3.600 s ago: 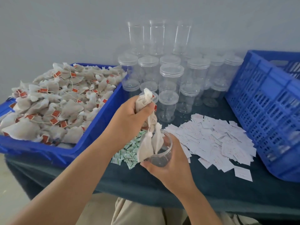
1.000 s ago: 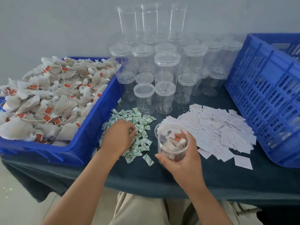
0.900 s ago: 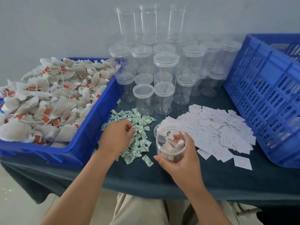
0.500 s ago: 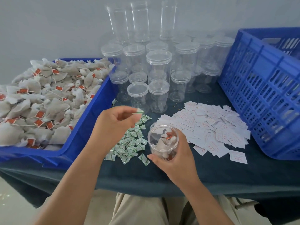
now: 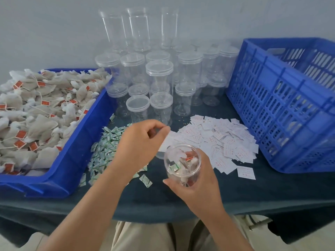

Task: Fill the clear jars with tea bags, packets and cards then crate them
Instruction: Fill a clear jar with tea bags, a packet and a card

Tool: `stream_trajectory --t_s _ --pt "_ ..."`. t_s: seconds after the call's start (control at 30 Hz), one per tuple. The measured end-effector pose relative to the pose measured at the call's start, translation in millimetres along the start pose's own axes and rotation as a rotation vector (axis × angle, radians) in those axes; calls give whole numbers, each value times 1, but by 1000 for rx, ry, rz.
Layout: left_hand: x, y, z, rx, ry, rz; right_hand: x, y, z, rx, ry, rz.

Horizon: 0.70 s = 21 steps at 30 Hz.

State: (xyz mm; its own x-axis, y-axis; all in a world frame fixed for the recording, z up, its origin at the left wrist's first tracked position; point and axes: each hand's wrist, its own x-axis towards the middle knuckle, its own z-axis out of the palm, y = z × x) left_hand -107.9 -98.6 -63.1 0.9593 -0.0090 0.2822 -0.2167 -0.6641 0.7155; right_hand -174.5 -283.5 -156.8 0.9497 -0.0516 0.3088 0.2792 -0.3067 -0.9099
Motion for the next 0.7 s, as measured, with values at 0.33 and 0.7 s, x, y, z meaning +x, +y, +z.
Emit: stream_trajectory --t_s 0.33,0.7 --pt "51 -16 147 571 -426 359 -15 22 -67 34 231 153" --pt "55 -13 168 646 -534 611 -12 30 -72 38 220 190"
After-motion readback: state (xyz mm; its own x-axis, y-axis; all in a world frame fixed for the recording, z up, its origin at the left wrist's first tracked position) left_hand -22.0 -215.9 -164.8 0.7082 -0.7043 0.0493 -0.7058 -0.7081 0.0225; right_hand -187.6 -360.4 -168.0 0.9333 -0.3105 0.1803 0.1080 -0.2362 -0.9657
